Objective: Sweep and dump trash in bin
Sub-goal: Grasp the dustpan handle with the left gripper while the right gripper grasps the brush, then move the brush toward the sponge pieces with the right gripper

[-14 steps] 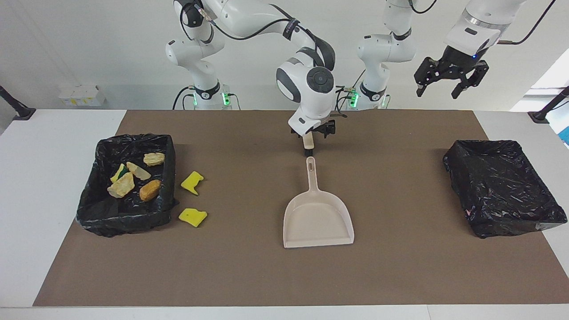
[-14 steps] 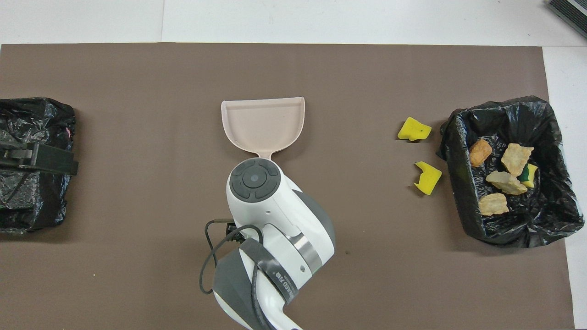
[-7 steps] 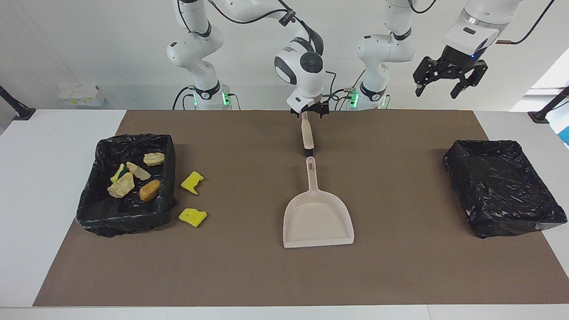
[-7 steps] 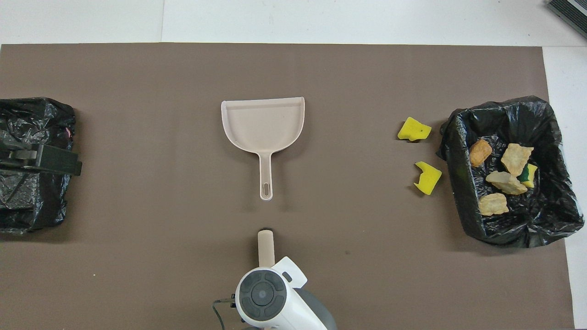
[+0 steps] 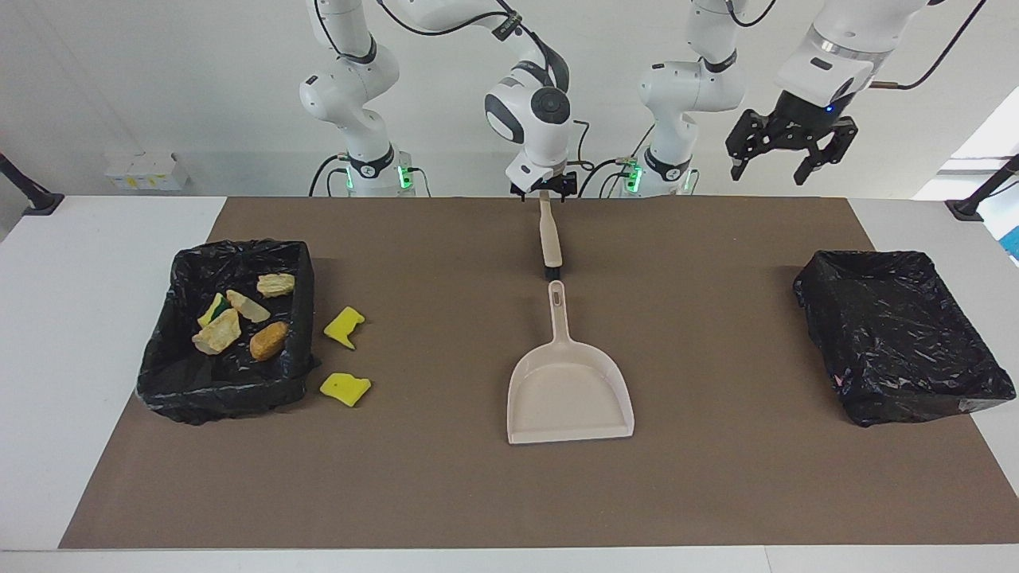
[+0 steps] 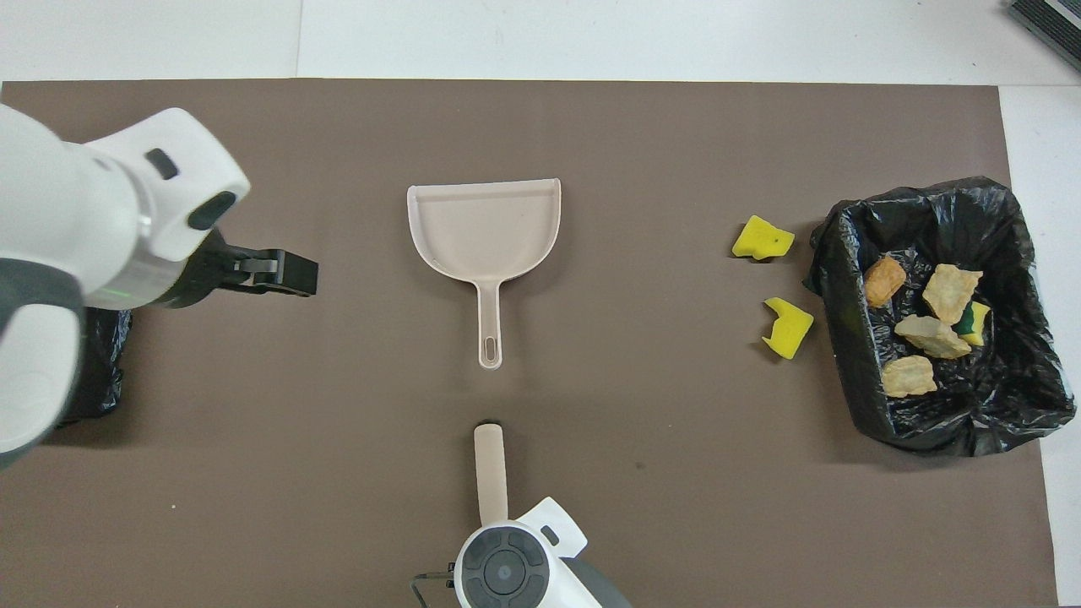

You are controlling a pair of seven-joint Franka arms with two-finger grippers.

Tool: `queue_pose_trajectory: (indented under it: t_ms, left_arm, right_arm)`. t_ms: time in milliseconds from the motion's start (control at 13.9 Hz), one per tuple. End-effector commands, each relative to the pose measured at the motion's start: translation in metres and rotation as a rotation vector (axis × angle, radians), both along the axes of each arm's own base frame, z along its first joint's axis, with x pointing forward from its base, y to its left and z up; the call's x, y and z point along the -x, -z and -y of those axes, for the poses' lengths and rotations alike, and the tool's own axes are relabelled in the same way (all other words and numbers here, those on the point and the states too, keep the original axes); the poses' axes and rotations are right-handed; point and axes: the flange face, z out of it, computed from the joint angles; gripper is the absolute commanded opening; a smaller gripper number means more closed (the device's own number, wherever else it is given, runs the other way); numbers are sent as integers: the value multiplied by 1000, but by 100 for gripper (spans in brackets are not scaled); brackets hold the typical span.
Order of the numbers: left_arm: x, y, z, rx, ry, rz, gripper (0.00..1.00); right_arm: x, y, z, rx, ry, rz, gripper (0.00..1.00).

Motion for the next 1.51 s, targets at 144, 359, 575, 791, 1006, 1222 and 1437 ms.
queue_pose_trajectory:
  t_ms: [144, 359, 575, 791, 1006, 1222, 1437]
  left_arm:
    - [-9, 69, 55, 3, -59, -7, 100]
    - [-8, 129, 106, 1, -100, -25, 100]
    - [-5, 168, 126, 15, -93, -9, 100]
    - [-9, 196, 141, 32, -80, 7, 100]
    - [-12, 215, 146, 34, -74, 9, 100]
    - [-7, 236, 160, 31, -52, 0, 100]
    - [-3, 254, 178, 45, -28, 16, 100]
  right_arm:
    - [2, -8, -1, -8, 35, -15, 0]
    - [-20, -40, 8, -6, 129, -22, 0]
    - [-52, -66, 48, 75, 219, -90, 0]
    - [-77, -64, 83, 185, 268, -50, 0]
    - [-103, -61, 119, 304, 246, 8, 0]
    - [-138, -58, 169, 327, 169, 23, 0]
    - [-173, -46, 228, 355, 58, 20, 0]
